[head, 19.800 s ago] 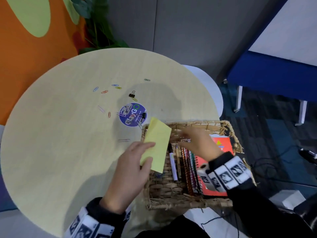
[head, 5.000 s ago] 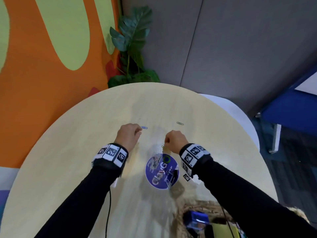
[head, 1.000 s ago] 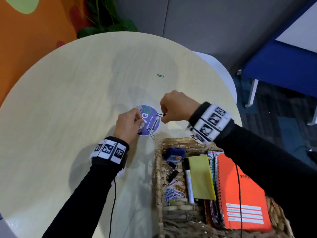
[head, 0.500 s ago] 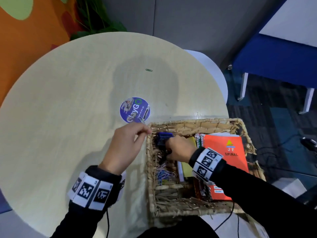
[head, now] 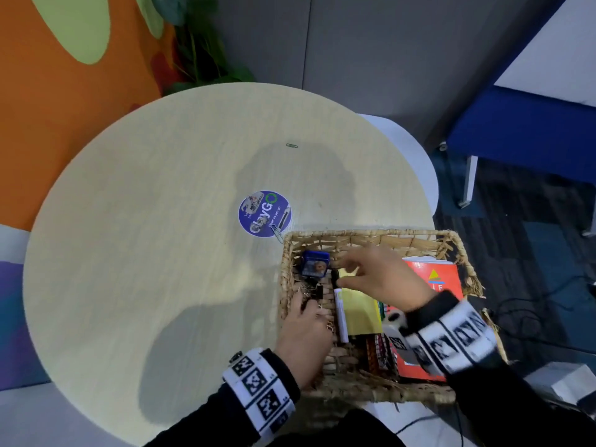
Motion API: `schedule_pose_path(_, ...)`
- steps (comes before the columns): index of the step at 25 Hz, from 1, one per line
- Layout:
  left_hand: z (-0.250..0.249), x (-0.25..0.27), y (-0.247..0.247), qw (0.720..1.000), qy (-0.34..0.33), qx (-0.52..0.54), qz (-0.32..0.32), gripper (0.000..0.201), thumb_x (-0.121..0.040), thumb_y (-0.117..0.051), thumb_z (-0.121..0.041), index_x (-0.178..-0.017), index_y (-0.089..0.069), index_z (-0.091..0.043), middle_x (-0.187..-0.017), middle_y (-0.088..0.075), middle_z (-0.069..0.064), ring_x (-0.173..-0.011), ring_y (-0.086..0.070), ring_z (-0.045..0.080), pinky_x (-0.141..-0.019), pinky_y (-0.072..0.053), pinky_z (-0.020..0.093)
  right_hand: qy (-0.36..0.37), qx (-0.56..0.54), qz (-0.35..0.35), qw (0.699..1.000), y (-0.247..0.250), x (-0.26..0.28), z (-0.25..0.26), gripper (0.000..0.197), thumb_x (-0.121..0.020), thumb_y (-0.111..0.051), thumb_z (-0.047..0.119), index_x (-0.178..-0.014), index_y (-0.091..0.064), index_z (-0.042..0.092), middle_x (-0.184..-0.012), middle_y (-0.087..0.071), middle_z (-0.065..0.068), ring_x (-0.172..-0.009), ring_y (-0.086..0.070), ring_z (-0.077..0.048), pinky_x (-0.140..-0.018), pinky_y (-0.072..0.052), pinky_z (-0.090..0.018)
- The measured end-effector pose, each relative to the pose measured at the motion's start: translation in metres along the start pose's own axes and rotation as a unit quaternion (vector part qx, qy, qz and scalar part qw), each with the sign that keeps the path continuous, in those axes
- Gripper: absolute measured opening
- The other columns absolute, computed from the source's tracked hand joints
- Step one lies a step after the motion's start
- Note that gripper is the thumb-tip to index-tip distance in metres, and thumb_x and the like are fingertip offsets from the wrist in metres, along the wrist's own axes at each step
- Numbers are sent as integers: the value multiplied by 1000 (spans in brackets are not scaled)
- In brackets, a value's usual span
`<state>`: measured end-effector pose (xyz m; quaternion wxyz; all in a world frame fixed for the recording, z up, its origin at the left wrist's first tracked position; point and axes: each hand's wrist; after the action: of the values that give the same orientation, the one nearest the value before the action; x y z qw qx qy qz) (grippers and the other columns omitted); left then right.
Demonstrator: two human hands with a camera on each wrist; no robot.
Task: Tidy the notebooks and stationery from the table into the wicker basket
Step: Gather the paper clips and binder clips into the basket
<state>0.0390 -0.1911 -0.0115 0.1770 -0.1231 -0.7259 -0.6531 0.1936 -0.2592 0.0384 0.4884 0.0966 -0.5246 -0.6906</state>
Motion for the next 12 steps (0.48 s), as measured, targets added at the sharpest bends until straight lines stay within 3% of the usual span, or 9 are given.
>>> schedule_pose_path(2,-6,-7,-4,996,10,-39,77,26,-94,-44,-14,-106,-66,-7,-118,-62,13,-123,-38,32,-114,-10,52,-19,-58,-79,995,21,34,0,19,-78,-70,28,-94,-70,19,-88,-71,4,-78,-66,-13,-75,-52,-30)
schedule_pose_path(4,-6,-10,-10,987,-16,-86,133,24,-94,-48,-17,-101,-69,-6,-109,-68,13,-127,-35,34,-116,6,59,-32,-86,-115,989,29,59,-3,19,-78,-72,27,-96,-71,21,-85,-70,12,-75,-66,-6,-74,-53,-22)
schedule_pose_path(7,-1,-13,-3,986,-43,-79,141,24,-94,-49,-18,-101,-69,-7,-109,-68,13,-126,-39,34,-115,7,60,-40,-123,-114,985,21,71,-14,20,-77,-74,27,-97,-72,23,-81,-66,24,-86,-62,8,-76,-51,-12)
schedule_pose_path(9,10,-12,15,997,-59,1,48,25,-92,-47,-20,-103,-68,-13,-110,-66,7,-116,-50,29,-113,-12,56,-40,-130,-113,984,16,68,-20,20,-77,-74,26,-96,-73,24,-81,-66,26,-86,-61,10,-74,-50,-10)
schedule_pose_path(10,22,-13,26,994,-61,72,-60,26,-91,-43,-25,-99,-68,-19,-104,-67,1,-106,-57,24,-105,-24,51,-39,-131,-115,984,17,63,-22,19,-77,-73,26,-96,-73,24,-81,-67,26,-87,-61,11,-73,-50,-7)
schedule_pose_path(12,59,-17,47,939,-9,226,-257,26,-89,-41,-33,-99,-65,-28,-98,-67,-8,-91,-64,15,-88,-38,41,-37,-131,-125,983,20,54,-22,17,-78,-73,25,-95,-73,24,-81,-68,24,-88,-60,11,-70,-47,-4)
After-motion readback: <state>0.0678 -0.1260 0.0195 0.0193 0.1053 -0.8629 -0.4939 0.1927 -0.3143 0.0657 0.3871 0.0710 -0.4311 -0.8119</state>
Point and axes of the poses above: each hand's wrist, its own x-axis away from the middle knuckle, its own y-axis out of the back of the hand, z = x × y
